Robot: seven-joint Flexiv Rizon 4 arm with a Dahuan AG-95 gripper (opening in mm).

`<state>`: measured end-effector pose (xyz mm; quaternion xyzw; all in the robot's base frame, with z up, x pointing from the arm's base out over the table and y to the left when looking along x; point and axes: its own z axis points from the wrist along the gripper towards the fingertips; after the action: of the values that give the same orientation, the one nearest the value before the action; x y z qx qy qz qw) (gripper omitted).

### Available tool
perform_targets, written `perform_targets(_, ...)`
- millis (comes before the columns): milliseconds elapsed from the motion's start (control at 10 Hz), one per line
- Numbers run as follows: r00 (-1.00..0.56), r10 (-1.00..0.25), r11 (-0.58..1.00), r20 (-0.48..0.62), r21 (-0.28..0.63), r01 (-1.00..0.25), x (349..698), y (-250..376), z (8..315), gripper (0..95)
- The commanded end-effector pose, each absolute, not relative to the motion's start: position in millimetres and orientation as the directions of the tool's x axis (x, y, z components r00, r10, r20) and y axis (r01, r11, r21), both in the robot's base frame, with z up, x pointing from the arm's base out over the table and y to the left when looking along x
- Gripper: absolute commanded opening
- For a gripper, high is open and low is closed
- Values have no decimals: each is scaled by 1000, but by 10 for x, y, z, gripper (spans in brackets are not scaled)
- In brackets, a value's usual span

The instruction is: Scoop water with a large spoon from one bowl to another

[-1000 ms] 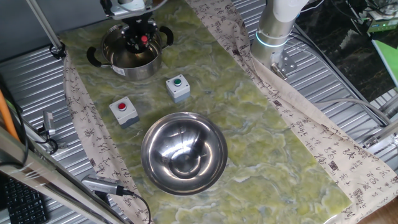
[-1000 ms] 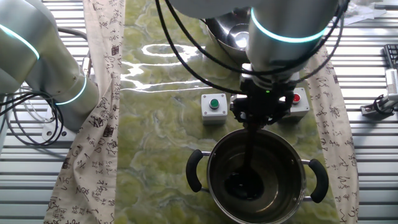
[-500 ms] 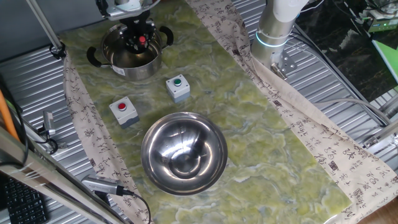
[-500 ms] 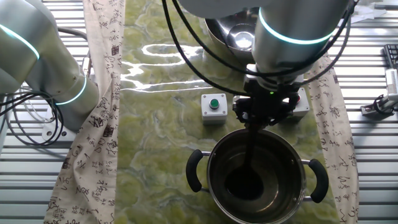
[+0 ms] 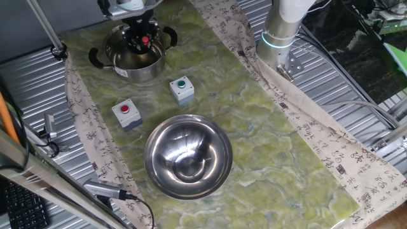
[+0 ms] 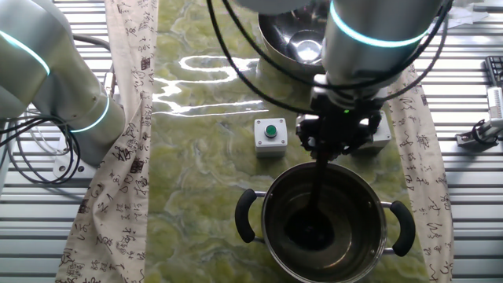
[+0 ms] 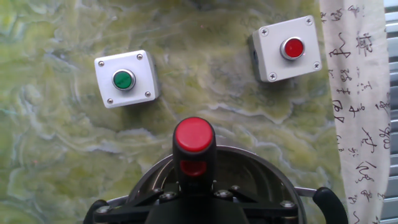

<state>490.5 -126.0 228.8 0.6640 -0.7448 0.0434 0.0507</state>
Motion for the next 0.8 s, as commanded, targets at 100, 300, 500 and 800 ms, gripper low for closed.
perform_targets(100, -115, -984, 117, 132, 6, -993, 4929, -1228, 2332, 0)
perform_targets(300, -116, -984, 120, 137, 15, -993, 4949, -1206, 2368, 0)
perform_targets(500, -116, -983, 123, 143, 37, -992, 4950, -1203, 2369, 0)
perform_targets(800, -117, -982, 126, 148, 58, -990, 4961, -1192, 2382, 0)
